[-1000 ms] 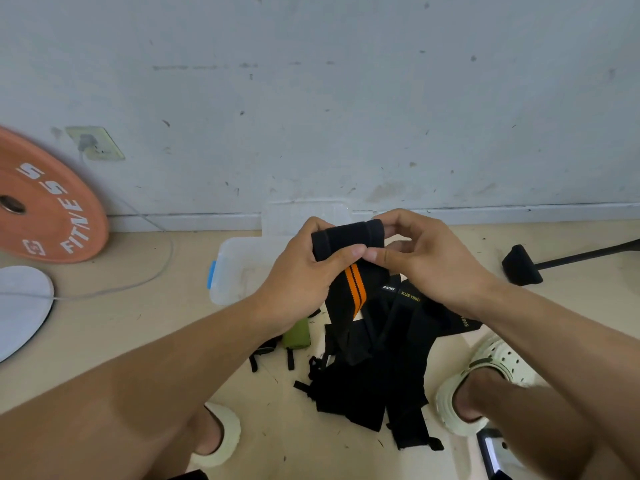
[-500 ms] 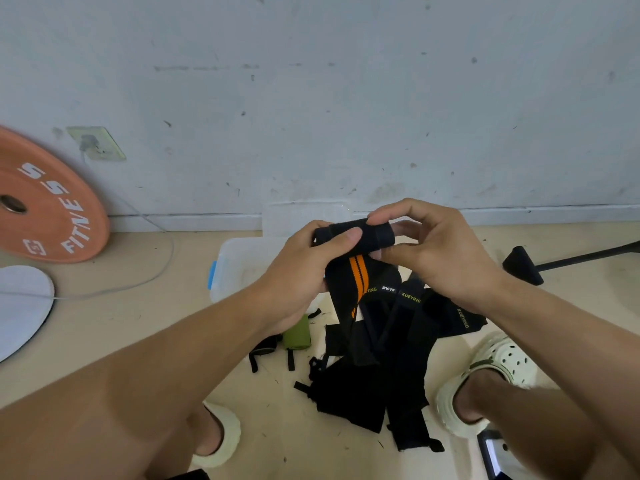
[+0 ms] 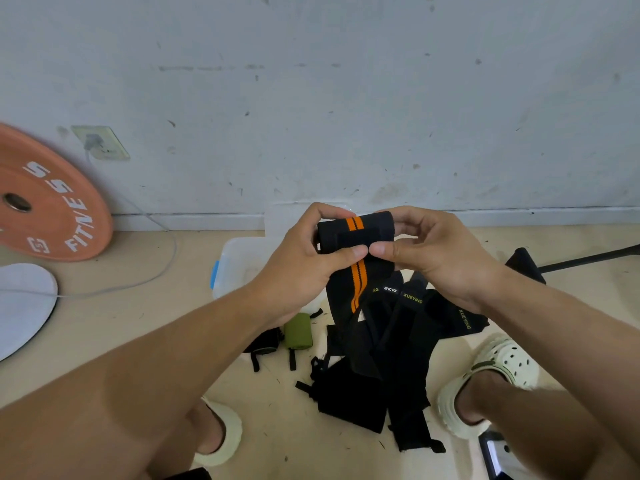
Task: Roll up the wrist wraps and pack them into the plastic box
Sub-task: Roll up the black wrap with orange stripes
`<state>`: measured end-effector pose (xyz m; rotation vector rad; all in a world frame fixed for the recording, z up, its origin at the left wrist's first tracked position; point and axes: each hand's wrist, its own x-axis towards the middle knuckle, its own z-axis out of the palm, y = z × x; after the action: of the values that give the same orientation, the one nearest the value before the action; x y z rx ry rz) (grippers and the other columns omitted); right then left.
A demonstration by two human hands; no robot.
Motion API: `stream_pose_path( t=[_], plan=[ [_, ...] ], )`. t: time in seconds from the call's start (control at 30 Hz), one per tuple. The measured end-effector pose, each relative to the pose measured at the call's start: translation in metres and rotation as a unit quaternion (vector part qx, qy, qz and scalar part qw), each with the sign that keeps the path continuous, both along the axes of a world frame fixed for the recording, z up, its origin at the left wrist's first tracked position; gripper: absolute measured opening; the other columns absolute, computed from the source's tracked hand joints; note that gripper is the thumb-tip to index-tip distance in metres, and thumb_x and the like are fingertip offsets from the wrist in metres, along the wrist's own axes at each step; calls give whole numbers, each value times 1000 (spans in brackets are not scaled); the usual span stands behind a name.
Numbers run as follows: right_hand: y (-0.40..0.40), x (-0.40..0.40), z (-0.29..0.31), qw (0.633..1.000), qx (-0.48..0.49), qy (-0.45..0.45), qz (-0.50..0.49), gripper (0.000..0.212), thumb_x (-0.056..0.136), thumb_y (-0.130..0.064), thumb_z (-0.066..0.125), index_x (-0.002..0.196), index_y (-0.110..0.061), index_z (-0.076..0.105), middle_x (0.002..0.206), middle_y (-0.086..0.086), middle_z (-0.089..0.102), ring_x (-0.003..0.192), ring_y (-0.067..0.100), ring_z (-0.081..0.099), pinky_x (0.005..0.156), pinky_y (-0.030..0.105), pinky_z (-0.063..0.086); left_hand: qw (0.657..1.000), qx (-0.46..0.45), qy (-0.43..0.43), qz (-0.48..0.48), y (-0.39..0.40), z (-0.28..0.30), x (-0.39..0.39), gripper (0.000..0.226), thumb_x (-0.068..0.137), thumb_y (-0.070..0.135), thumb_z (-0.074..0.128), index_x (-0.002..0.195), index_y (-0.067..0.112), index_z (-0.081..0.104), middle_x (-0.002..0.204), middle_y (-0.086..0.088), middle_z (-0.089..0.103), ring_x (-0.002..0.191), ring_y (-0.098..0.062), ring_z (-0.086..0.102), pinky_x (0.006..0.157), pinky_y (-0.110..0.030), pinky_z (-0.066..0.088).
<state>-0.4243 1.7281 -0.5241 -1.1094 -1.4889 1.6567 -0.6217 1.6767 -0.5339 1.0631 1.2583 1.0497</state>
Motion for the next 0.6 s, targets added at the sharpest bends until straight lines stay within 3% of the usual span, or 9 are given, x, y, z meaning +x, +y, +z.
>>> stream_pose_path(
  t=[0.1,0.33,0.5,0.6],
  plan=[
    [-3,-2,2,999,38,-5,-21,23,83,-4,78,105,-10,73,88,3,75,73,22,76,63,22,57,1000,11,18,11,1,0,-1,31,90,15,79,114,31,66,112,-7,72,107,-25,72,95,-48,60],
    [-2,0,2,996,81,-45,-5,20,84,-12,79,103,-12,73,95,12,75,73,25,75,63,22,58,999,8,47,26,-1,1,-1,23,89,20,80,110,23,72,107,-1,77,100,-17,76,90,-45,63],
    [1,10,3,985,105,-117,66,42,78,-39,75,116,-24,69,102,11,75,69,16,71,67,25,57,998,-18,54,-1,-4,2,0,20,90,20,78,107,16,69,106,-9,77,96,-20,77,84,-40,64],
    [3,11,0,985,112,-108,74,47,79,-32,79,125,-32,67,104,15,74,78,29,74,69,31,60,998,-20,56,9,-3,2,3,19,89,22,79,104,17,70,102,-8,78,93,-20,78,83,-42,64]
  ],
)
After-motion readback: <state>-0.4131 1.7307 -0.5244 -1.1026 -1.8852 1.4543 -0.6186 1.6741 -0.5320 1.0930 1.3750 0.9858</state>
